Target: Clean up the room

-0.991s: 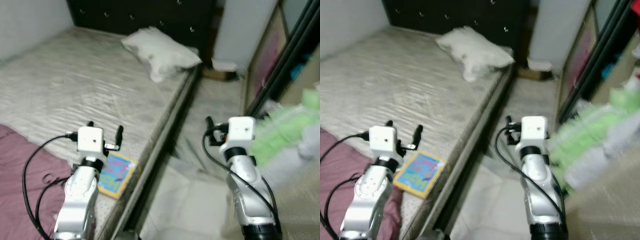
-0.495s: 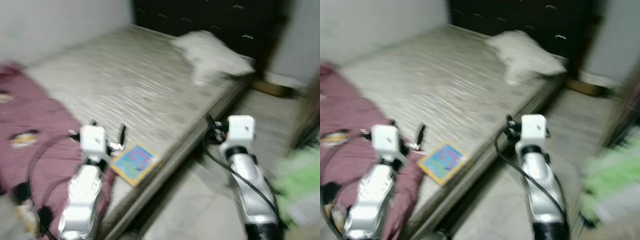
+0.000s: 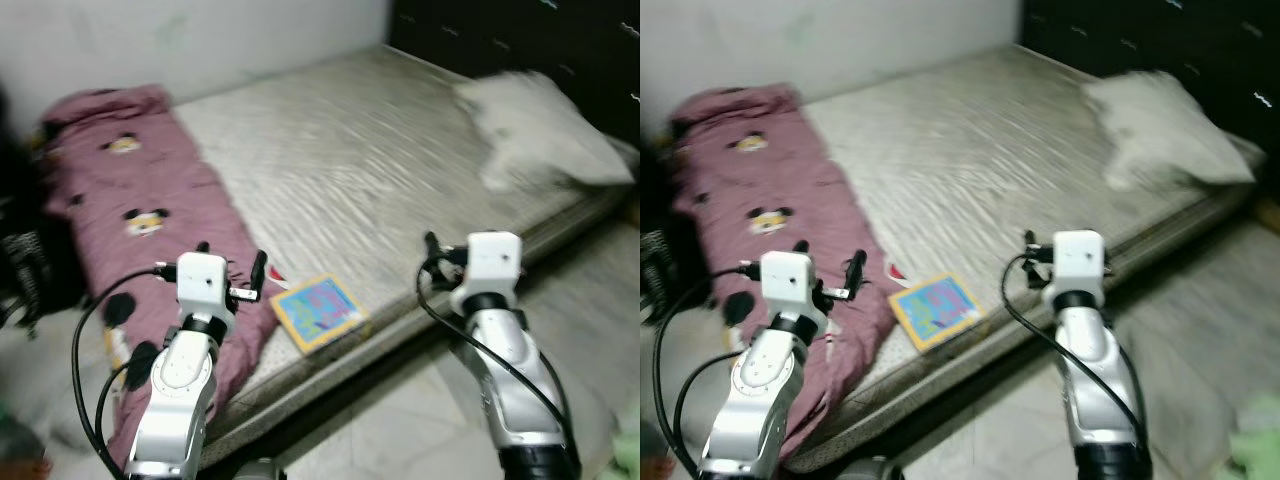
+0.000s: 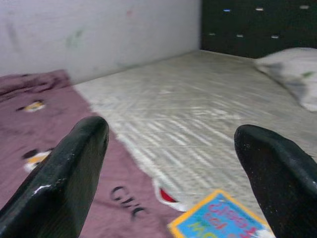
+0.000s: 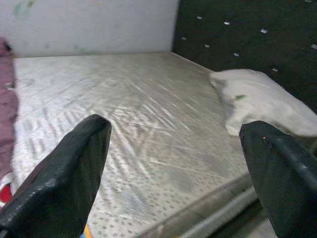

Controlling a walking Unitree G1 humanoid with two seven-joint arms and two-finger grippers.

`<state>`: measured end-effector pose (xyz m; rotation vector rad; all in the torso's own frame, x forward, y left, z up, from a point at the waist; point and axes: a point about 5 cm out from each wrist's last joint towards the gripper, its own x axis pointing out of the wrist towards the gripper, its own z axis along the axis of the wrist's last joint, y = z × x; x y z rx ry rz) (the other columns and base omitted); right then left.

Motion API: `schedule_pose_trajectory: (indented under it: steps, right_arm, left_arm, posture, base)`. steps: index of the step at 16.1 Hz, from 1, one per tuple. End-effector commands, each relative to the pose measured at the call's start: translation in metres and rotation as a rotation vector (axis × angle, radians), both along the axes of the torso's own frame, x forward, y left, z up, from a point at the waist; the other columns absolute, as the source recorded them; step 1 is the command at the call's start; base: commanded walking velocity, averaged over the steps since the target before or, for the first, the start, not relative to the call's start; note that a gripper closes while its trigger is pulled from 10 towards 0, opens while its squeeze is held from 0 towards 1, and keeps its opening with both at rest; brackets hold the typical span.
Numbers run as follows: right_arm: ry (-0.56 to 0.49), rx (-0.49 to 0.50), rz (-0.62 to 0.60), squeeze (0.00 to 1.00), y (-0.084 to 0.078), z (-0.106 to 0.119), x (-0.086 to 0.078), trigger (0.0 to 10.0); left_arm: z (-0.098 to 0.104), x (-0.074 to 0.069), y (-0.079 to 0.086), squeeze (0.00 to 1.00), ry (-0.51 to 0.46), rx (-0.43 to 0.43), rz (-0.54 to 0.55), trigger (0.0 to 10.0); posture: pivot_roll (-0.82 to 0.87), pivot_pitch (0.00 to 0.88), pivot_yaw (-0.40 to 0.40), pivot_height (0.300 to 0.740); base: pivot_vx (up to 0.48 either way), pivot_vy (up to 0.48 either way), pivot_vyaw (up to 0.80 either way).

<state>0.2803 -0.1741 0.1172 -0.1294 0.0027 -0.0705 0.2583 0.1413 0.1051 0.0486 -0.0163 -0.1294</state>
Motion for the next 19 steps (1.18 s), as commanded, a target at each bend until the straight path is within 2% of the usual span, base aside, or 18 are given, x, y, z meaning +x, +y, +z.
schedule_pose_trajectory:
  steps: [1, 13, 16, 17, 18, 19]
  right_arm:
    - [-0.006, 0.02, 0.037, 0.0, 0.01, 0.002, 0.002, 10.0]
    - [-0.01, 0.026, 0.049, 0.0, 0.012, 0.001, 0.003, 10.0]
    - [-0.017, 0.056, 0.042, 0.0, 0.012, -0.001, 0.004, 10.0]
    - [-0.018, 0.067, 0.04, 0.0, 0.011, -0.001, 0.006, 10.0]
    - [-0.02, 0.068, 0.042, 0.0, 0.011, -0.002, 0.007, 10.0]
    - [-0.02, 0.068, 0.043, 0.0, 0.011, -0.002, 0.008, 10.0]
  left_arm:
    - [0.0, 0.0, 0.008, 0.0, -0.001, 0.018, 0.032, 10.0]
    - [0.0, 0.001, 0.006, 0.0, -0.004, 0.0, 0.019, 10.0]
    - [-0.008, 0.002, 0.011, 0.0, 0.022, -0.033, 0.046, 10.0]
    - [-0.011, 0.004, 0.017, 0.0, 0.035, 0.044, 0.059, 10.0]
    - [-0.003, 0.006, 0.017, 0.0, -0.002, 0.183, 0.02, 10.0]
    - [0.012, 0.01, 0.018, 0.0, -0.016, 0.118, 0.016, 10.0]
  posture:
    - [0.04, 0.0, 0.002, 0.74]
    - [0.04, 0.0, 0.004, 0.74]
    - [0.04, 0.0, 0.009, 0.74]
    - [0.04, 0.0, 0.008, 0.74]
    - [0.05, 0.0, 0.005, 0.74]
    - [0.05, 0.0, 0.005, 0.74]
  base:
    - [0.0, 0.0, 0.8]
    - [0.0, 0.0, 0.8]
    - [0.0, 0.0, 0.53]
    - [0.0, 0.0, 0.0]
    - [0.0, 0.0, 0.0]
    - [0.0, 0.0, 0.0]
